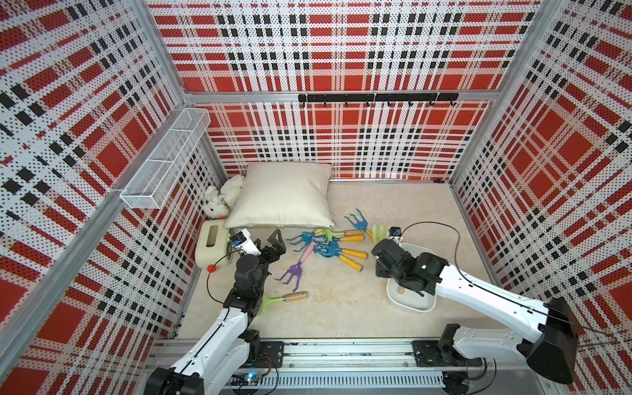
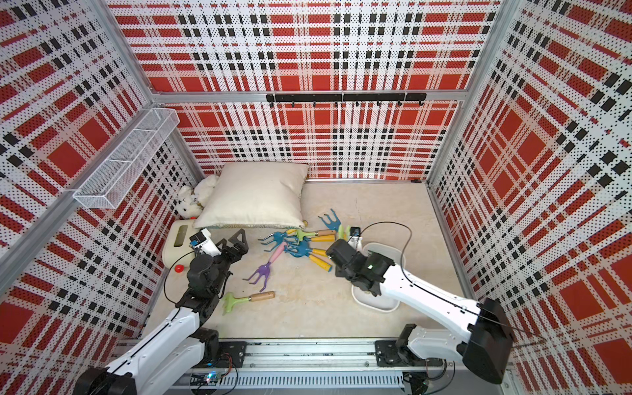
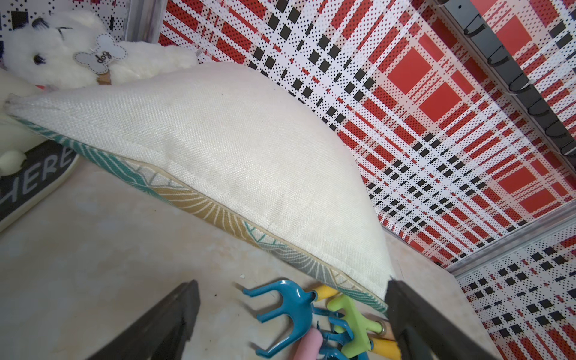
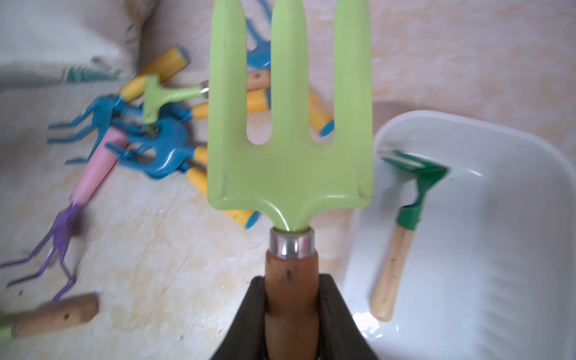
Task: Put the rake into the storage box
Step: Place the rake in the storage box.
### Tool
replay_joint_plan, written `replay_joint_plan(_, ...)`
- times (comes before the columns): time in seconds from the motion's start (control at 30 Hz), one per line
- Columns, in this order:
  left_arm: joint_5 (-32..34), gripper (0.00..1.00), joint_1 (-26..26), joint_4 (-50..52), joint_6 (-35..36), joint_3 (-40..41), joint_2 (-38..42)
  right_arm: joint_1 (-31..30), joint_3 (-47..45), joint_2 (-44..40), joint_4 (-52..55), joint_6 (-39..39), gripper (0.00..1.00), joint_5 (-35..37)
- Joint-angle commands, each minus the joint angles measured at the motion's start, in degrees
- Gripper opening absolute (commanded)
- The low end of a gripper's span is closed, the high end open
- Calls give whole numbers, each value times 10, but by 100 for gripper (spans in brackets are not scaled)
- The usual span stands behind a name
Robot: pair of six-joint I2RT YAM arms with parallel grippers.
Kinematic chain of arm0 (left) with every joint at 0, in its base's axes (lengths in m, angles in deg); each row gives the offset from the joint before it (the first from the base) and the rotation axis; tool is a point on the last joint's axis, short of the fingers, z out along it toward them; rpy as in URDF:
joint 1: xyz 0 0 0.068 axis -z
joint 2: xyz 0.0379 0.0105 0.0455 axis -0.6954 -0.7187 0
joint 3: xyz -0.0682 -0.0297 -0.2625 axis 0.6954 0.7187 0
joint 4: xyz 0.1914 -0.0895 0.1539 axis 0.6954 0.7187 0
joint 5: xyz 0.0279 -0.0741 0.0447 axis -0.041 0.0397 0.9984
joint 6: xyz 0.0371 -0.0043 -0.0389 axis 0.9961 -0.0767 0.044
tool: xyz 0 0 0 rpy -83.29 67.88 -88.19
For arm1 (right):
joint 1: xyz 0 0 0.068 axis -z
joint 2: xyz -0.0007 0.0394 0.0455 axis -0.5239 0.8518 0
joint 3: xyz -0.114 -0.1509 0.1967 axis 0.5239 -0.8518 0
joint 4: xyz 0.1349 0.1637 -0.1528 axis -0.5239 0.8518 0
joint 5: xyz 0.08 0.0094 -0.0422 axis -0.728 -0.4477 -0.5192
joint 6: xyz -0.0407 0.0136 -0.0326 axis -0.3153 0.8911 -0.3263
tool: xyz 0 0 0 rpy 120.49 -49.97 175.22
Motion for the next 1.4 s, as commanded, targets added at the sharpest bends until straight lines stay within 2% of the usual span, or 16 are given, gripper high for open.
replay_joint_plan(0.0, 16, 99, 3, 3, -4, 6, 2, 76, -55, -52, -12, 1, 0, -37)
replay_joint_plan(0.07, 17, 99, 3, 4, -6, 5, -5, 125, -84, -66, -24, -5, 0, -62)
replay_joint_plan(0.17, 15, 99, 2, 3, -7, 2, -15, 166, -114, -65, -29, -7, 0, -65)
replay_joint_plan(0.47, 24, 99, 4, 1, -6, 5, -13, 218, -170, 7, -82, -6, 0, -73)
replay_joint_plan(0.5, 25, 99, 5, 1, -7, 5, -9, 220, -172, 14, -91, -8, 4, -75)
replay_joint_plan(0.57, 30, 99, 8, 1, -14, 11, 4, 230, -179, 29, -111, -12, 20, -81)
replay_joint_plan(0.67, 43, 99, 10, 1, -24, 18, 14, 245, -190, 32, -141, -20, 29, -99)
replay_joint_plan(0.7, 37, 99, 10, 1, -27, 18, 17, 249, -195, 28, -148, -20, 37, -100)
replay_joint_plan(0.73, 30, 99, 9, 2, -29, 17, 20, 253, -198, 20, -155, -23, 39, -101)
replay_joint_plan(0.83, 21, 99, 10, 13, -29, 13, 26, 262, -204, -3, -165, -29, 57, -109)
replay_joint_plan(1.07, 53, 99, 10, 117, -82, -24, 32, 266, -201, -81, -158, -66, 98, -141)
replay_joint_plan(1.2, 108, 99, 53, 240, -159, -75, 35, 266, -181, -140, -134, -95, 100, -186)
replay_joint_plan(1.37, 192, 99, 127, 421, -323, -143, 21, 265, -188, -218, -134, -111, 100, -225)
